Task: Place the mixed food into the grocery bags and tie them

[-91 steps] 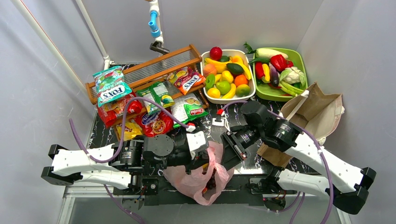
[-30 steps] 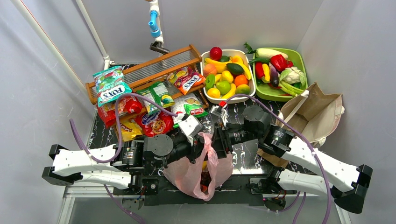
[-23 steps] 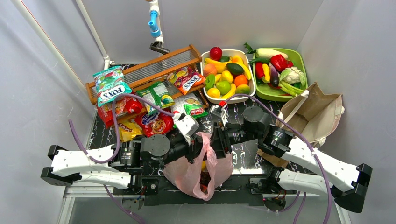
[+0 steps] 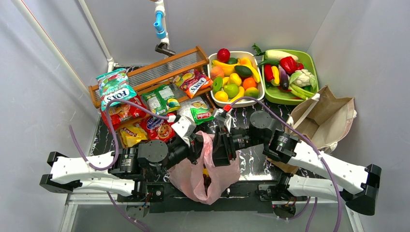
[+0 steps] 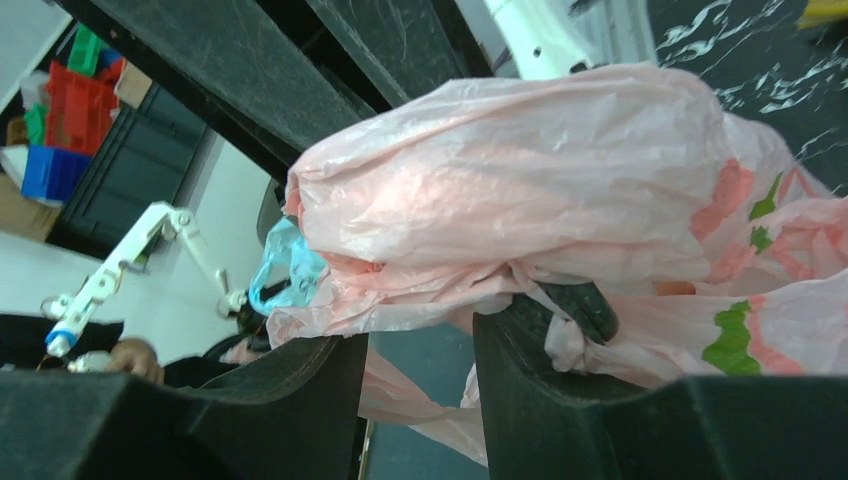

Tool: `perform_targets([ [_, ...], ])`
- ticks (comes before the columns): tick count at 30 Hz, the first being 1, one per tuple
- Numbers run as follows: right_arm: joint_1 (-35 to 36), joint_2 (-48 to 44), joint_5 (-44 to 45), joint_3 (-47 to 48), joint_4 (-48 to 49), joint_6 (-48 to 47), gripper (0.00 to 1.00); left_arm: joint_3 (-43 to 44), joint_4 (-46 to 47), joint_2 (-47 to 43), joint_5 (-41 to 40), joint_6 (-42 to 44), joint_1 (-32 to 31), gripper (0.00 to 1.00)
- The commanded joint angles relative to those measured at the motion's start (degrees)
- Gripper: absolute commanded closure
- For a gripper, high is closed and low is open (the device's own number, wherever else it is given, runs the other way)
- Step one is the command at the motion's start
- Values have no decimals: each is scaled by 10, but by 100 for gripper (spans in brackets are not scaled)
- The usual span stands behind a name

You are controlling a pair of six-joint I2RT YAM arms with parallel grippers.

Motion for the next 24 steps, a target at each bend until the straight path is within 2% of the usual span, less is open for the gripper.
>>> perform_targets([
  [1, 12, -28, 89, -10, 108, 13, 49, 13, 25, 8, -26, 6, -1, 100],
  [10, 26, 0, 102, 4, 143, 13, 49, 8, 59, 17, -71, 1, -1, 100],
  [19, 45, -2, 178, -1, 159, 13, 51, 2, 67, 21, -105, -14, -1, 100],
  [22, 47, -11, 198, -3, 154, 10, 58, -6, 68, 17, -110, -20, -1, 100],
  [24, 47, -12, 207, 2, 133, 4, 75, -8, 63, 16, -111, -27, -1, 100],
])
